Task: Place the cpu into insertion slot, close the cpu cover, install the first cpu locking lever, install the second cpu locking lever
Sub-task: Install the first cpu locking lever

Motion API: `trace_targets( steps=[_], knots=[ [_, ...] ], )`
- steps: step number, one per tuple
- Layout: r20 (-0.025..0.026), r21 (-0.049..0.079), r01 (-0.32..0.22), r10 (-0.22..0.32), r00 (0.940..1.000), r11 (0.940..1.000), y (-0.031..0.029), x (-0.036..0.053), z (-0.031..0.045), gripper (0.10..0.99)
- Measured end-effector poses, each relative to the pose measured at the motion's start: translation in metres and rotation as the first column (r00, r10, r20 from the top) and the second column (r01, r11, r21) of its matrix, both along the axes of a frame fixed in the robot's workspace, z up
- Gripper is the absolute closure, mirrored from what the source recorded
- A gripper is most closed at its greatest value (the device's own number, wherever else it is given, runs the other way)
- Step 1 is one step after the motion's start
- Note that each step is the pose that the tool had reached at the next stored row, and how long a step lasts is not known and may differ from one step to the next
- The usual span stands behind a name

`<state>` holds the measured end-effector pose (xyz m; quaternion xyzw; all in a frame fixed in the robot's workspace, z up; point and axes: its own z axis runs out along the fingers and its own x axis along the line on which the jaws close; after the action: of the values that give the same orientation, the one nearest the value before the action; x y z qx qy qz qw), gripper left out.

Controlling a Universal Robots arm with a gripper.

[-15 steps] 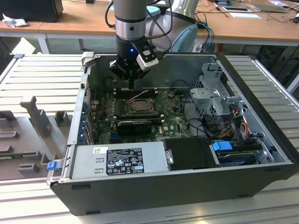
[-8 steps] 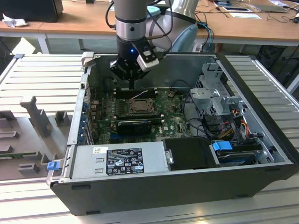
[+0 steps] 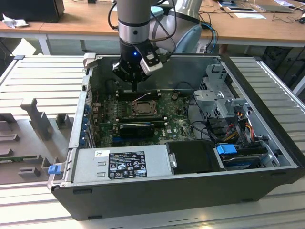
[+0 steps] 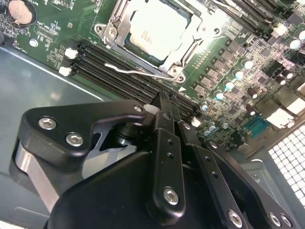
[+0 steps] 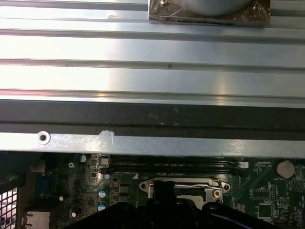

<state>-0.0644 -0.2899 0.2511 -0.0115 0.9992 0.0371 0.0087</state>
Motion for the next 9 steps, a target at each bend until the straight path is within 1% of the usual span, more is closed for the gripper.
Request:
trace_targets(
  steps=[6, 9],
  knots=[
    [0.0000, 0.001, 0.000, 0.000, 1.0000, 1.0000, -0.0001, 0.0001, -0.0008, 0.980],
    [0.0001, 0.003, 0.000, 0.000, 1.0000, 1.0000, -0.0005, 0.0012, -0.0019, 0.980]
  ],
)
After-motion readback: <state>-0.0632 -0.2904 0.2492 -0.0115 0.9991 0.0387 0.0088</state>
